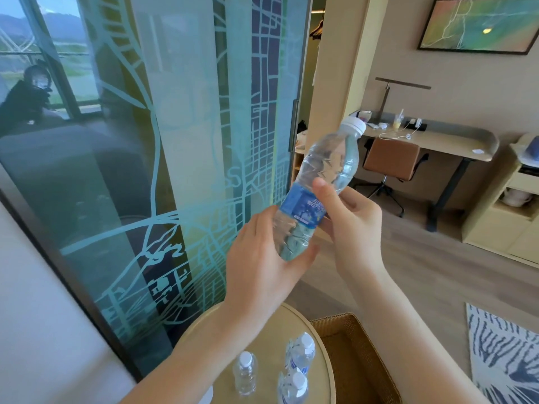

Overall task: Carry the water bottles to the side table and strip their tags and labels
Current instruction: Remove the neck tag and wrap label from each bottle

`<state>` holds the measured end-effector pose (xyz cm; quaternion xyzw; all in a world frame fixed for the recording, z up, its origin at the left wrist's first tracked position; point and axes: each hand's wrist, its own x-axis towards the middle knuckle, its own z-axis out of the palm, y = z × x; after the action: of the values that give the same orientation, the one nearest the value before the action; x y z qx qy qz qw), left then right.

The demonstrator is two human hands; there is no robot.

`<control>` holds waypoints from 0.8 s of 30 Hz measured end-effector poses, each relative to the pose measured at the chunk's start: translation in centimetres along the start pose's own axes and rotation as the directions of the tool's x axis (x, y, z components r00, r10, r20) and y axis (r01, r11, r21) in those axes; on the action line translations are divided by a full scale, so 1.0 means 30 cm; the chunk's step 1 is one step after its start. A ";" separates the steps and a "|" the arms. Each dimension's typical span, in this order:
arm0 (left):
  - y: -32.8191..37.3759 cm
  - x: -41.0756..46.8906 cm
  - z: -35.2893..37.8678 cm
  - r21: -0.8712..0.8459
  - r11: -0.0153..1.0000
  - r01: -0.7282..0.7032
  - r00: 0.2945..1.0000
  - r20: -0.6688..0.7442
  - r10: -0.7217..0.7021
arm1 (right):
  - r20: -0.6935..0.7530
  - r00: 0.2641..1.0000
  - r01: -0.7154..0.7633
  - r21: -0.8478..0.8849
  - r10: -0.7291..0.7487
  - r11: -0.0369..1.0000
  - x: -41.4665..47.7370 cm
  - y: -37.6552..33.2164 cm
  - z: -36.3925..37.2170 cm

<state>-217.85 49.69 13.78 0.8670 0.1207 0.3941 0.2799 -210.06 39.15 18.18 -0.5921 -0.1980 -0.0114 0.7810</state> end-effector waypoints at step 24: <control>-0.024 0.068 -0.096 -0.588 0.678 0.442 0.729 0.676 0.111 | 0.415 0.900 -0.275 0.298 0.135 0.914 0.043 -0.016 -0.065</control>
<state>-218.66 52.28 16.14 0.7510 -0.0661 0.0444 0.6554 -208.42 37.48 18.62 -0.4522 -0.2820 0.2241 0.8160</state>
